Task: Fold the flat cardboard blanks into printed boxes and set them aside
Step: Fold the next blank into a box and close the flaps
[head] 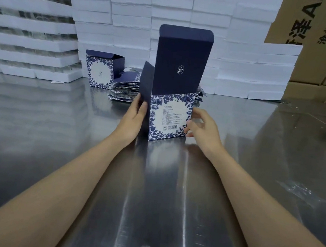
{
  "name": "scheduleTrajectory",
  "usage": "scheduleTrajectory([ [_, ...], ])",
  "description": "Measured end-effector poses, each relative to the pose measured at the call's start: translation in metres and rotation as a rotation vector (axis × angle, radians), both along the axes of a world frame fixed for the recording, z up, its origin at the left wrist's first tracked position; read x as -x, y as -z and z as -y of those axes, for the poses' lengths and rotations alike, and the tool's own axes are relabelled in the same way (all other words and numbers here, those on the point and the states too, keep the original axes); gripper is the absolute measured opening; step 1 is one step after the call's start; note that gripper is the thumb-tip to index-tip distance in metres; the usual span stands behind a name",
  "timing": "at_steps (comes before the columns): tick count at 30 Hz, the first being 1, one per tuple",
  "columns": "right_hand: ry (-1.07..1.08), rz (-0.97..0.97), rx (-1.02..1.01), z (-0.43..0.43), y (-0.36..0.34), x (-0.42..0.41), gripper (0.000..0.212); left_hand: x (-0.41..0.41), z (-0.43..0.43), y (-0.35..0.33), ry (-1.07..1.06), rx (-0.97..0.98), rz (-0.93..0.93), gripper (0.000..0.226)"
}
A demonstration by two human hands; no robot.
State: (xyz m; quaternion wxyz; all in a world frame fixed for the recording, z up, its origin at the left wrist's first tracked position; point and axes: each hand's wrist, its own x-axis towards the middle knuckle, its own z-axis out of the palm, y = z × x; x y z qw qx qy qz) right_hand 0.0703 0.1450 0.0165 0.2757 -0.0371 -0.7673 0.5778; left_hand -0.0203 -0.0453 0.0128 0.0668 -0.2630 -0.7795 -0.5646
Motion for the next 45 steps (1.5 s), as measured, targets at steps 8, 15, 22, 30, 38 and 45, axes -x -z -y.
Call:
scheduleTrajectory([
  [8, -0.112, -0.083, 0.405, 0.009, -0.013, -0.008, 0.025, -0.020, -0.012, -0.015, 0.101, -0.598, 0.087, 0.034],
  [15, -0.279, -0.035, 0.509, 0.004, -0.011, -0.008, 0.062, -0.019, -0.015, -0.013, 0.146, -0.632, 0.170, 0.051],
  [22, -0.184, 0.109, 0.070, 0.004, -0.003, -0.004, 0.104, -0.023, -0.016, -0.001, 0.181, -0.090, 0.073, 0.125],
  [30, 0.107, -0.187, 0.467, -0.016, -0.007, -0.006, 0.021, -0.012, -0.002, -0.008, -0.093, -0.520, 0.105, 0.011],
  [38, -0.020, -0.150, 0.606, -0.016, -0.010, -0.004, 0.011, -0.018, -0.006, -0.011, -0.295, -0.216, -0.254, 0.054],
  [45, -0.002, -0.178, 0.469, -0.014, -0.008, -0.003, 0.013, -0.025, -0.006, -0.007, 0.113, 0.046, -0.061, 0.069],
])
